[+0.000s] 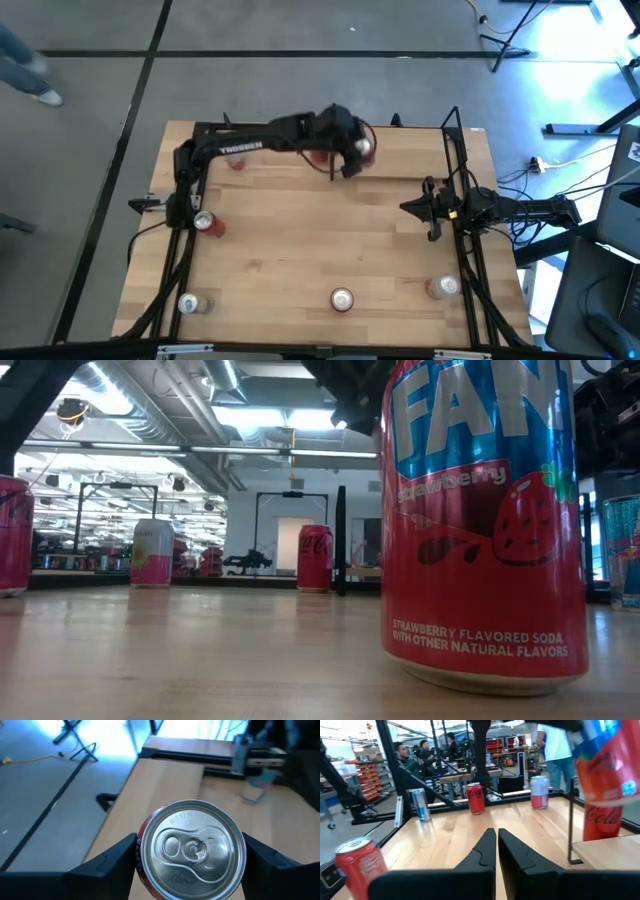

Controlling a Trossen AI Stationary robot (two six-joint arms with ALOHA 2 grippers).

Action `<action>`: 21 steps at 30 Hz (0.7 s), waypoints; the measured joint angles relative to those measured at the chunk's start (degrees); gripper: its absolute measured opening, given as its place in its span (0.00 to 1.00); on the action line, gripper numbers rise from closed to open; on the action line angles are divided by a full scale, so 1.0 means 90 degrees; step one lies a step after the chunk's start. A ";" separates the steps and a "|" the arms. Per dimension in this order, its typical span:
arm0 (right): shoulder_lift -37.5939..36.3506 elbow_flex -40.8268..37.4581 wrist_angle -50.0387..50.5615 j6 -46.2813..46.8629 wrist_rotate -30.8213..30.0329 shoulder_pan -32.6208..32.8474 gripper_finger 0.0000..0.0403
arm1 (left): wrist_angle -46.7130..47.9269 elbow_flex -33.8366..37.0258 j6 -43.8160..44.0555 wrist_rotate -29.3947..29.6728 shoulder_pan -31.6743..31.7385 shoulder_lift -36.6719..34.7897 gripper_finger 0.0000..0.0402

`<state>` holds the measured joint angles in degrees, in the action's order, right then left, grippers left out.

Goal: Place canned beverage on shelf
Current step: Put the red soda can on the shelf

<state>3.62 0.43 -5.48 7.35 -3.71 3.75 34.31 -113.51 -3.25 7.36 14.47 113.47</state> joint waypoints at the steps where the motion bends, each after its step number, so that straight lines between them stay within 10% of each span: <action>1: 0.0000 0.0000 0.0000 -0.0008 -0.0044 0.0000 0.02 | 0.0077 -0.0076 0.0001 -0.0072 0.0095 0.0000 0.60; 21: 0.0000 0.0000 0.0125 -0.0036 -0.0192 0.0000 0.02 | -0.0028 -0.0455 -0.0104 -0.1039 0.1135 0.0751 0.60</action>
<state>3.62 0.43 -4.35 7.03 -5.43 3.75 34.05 -117.60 -4.18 -1.99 24.68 120.23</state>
